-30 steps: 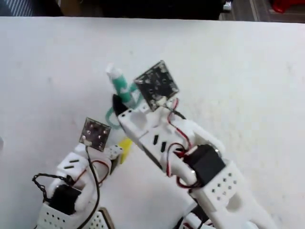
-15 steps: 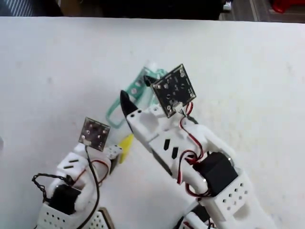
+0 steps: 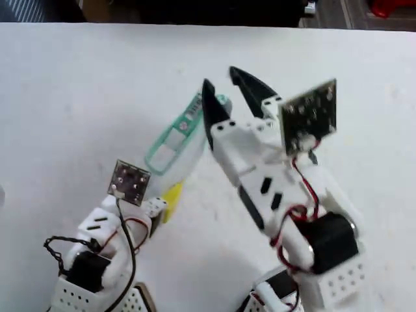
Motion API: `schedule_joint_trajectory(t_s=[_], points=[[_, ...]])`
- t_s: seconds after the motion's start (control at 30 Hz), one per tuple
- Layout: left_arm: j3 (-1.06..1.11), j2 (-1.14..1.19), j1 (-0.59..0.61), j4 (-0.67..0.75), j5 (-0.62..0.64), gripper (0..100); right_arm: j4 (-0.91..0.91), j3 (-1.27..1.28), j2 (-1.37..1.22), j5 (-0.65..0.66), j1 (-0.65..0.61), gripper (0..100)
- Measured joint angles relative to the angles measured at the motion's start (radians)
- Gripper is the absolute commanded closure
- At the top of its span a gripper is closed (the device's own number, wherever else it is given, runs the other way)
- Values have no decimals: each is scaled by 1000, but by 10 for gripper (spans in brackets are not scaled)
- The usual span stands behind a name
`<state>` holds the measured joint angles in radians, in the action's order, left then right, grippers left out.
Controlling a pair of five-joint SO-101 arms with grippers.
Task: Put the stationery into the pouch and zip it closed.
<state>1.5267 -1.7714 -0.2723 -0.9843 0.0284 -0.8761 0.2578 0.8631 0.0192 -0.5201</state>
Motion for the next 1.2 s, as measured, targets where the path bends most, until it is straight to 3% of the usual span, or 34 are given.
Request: schedule_joint_trajectory(t_s=[0.17,0.37,0.6,0.73,0.9,1.2], points=[[0,0,-3,0,0,782,54,-3,-189,25,106,981],[0,0,-3,0,0,782,57,-3,-281,28,120,981],[0,0,-3,0,0,782,-163,-97,-222,28,-71,981],[0,0,-3,0,0,782,-201,-124,-141,60,-181,981],[0,0,-3,0,0,782,-204,-132,-71,161,-199,981],[0,0,-3,0,0,782,-204,-137,-41,180,-199,981]])
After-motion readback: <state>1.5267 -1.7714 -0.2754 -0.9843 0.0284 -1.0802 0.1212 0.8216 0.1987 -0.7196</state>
